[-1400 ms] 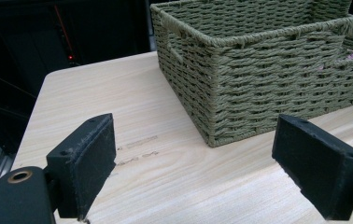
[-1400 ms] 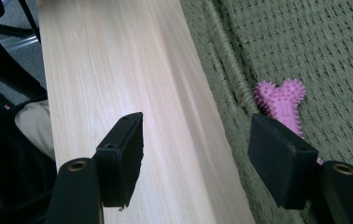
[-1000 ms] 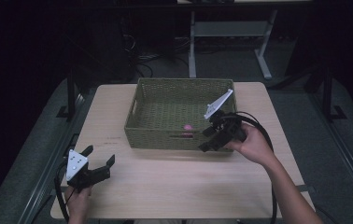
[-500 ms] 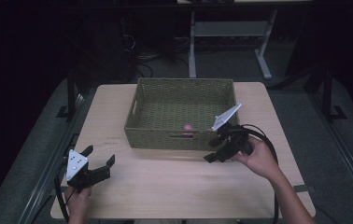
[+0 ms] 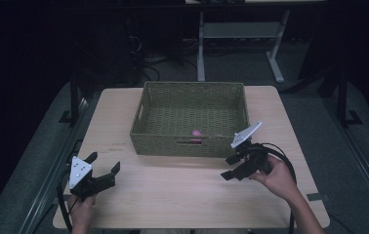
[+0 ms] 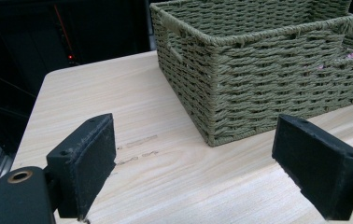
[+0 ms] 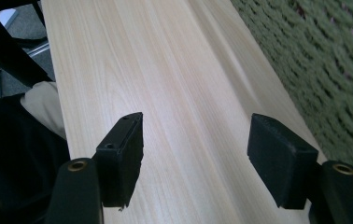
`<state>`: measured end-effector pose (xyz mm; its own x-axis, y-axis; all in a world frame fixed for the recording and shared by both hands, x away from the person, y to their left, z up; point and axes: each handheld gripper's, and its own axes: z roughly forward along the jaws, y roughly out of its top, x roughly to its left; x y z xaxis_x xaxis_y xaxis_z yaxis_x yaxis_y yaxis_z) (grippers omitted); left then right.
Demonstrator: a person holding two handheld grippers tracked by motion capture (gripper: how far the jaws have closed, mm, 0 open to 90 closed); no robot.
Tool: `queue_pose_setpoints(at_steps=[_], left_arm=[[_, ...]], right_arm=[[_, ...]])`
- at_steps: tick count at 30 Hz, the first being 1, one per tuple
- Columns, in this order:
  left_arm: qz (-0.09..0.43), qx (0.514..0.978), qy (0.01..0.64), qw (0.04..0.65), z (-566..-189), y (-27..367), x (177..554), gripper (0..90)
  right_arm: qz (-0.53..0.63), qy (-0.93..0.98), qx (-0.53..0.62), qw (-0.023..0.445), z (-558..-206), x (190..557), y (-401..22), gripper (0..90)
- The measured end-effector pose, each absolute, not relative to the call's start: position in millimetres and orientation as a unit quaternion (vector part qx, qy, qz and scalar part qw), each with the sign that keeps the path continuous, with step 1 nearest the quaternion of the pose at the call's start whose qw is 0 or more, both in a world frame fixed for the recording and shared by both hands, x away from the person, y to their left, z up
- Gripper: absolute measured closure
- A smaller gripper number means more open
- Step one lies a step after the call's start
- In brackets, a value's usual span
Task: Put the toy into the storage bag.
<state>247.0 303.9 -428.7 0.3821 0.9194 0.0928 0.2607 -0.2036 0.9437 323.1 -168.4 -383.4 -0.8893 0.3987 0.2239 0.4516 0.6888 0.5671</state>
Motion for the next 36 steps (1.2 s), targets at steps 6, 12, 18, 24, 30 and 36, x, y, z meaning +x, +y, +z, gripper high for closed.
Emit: queue_pose_setpoints(at_steps=[6, 12, 18, 24, 30, 36], left_arm=[[0.354, 0.691, 0.427, 0.463, -428.8, 303.6, 246.8, 13.0], [0.353, 0.689, 0.428, 0.465, -429.0, 303.3, 246.9, 13.0], [0.354, 0.689, 0.429, 0.465, -429.0, 302.8, 246.3, 13.0], [0.353, 0.691, 0.427, 0.465, -429.5, 302.2, 246.6, 13.0], [0.351, 0.69, 0.431, 0.463, -429.8, 303.0, 246.6, 13.0], [0.351, 0.692, 0.431, 0.461, -430.3, 303.0, 246.8, 13.0]], right_arm=[[-0.32, -0.916, -0.238, 0.037, -390.0, 315.4, -173.6, 35.3], [-0.323, -0.912, -0.251, 0.029, -396.6, 306.9, -182.3, 35.1], [-0.327, -0.908, -0.261, 0.026, -405.2, 298.7, -191.5, 34.9], [-0.335, -0.902, -0.272, 0.018, -414.0, 289.5, -201.6, 34.5], [-0.342, -0.895, -0.286, 0.011, -425.4, 277.5, -214.4, 34.1], [-0.355, -0.888, -0.292, -0.004, -432.1, 262.2, -224.2, 33.5]])
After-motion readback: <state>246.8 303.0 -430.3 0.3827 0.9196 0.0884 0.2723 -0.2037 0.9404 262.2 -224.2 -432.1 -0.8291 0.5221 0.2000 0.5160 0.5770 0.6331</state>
